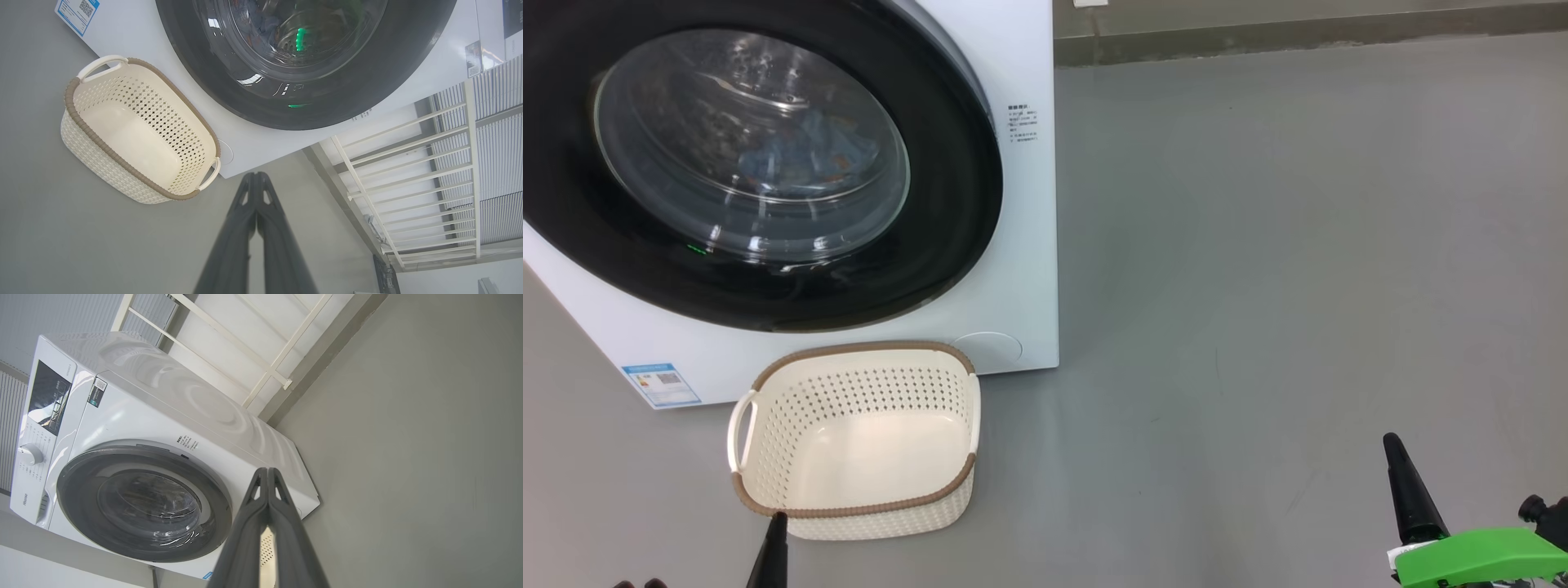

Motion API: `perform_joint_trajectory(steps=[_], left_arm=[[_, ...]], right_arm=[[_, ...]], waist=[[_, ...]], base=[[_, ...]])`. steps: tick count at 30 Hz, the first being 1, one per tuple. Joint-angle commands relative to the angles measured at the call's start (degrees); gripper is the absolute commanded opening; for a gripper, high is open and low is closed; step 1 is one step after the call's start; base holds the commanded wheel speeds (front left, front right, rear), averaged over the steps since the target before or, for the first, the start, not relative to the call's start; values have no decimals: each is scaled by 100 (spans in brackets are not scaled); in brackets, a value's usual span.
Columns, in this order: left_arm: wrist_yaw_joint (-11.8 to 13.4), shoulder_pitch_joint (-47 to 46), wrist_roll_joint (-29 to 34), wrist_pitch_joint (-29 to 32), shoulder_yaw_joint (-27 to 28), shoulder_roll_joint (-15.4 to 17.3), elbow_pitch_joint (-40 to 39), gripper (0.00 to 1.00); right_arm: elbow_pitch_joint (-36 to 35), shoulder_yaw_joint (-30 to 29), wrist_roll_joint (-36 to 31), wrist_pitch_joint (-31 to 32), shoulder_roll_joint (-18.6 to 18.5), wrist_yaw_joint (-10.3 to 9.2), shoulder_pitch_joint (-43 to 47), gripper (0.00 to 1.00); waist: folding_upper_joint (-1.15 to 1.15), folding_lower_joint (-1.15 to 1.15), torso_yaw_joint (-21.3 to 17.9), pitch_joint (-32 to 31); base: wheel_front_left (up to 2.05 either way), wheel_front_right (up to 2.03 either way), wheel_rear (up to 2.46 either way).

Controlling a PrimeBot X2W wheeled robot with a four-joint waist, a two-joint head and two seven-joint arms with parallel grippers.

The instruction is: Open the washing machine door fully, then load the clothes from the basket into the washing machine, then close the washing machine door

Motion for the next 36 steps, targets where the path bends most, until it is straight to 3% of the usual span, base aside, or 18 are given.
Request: perform_joint_trajectory(steps=[1, 36], left_arm=[[-9, -312, -115, 29, 141, 120, -167, 0], [-14, -576, -2098, 641, 459, 151, -227, 0]], right_arm=[[-128, 46, 172, 44, -26, -18, -251, 0], [-31, 30, 2509, 658, 43, -28, -415, 0]], waist=[[0, 0, 1, 3], [0, 0, 53, 112]], base=[[0, 0, 0], [0, 0, 0]])
